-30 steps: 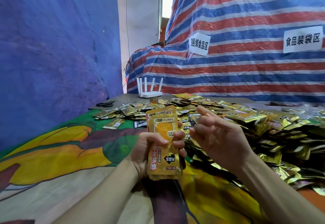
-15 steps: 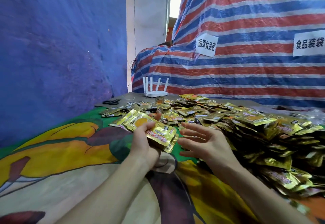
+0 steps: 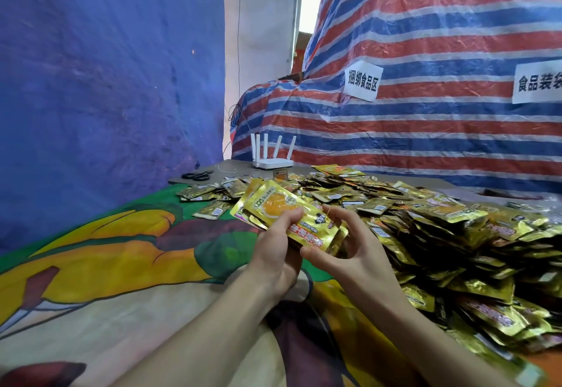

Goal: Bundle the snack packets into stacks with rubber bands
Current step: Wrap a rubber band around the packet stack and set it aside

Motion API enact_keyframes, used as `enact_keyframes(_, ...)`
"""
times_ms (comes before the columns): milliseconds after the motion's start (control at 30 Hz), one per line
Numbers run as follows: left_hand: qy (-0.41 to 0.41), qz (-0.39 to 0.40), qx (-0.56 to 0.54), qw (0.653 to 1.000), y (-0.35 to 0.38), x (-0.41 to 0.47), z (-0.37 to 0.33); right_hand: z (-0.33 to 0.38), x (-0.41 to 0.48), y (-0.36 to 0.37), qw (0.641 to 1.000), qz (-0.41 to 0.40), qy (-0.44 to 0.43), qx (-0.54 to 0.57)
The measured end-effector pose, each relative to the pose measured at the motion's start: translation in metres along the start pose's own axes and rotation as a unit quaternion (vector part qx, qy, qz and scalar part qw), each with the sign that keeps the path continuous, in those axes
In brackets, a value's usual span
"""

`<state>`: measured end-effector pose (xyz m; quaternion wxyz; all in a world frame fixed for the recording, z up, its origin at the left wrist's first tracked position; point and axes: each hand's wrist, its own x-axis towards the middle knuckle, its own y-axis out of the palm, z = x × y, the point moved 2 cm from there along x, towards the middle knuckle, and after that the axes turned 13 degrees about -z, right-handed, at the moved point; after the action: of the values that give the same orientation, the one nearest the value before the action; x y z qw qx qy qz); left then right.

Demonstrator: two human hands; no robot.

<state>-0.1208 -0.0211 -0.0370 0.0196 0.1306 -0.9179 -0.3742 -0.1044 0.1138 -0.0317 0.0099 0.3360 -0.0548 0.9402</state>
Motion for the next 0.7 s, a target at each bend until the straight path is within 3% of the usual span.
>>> enact_keyframes(233, -0.048, 0.02, 0.008, 0.999, 0.007, -0.007, 0.011, -0.005, 0.002, -0.003, 0.999, -0.03, -0.01, -0.023)
enact_keyframes(433, -0.082, 0.041, -0.005, 0.996, 0.007, -0.006, 0.011, -0.01, 0.004, 0.001, 0.996, 0.006, 0.084, 0.015)
enact_keyframes(700, -0.098, 0.118, 0.014, 0.988, 0.005, -0.007, 0.01, -0.009, 0.011, -0.01, 0.992, -0.006, 0.126, -0.007)
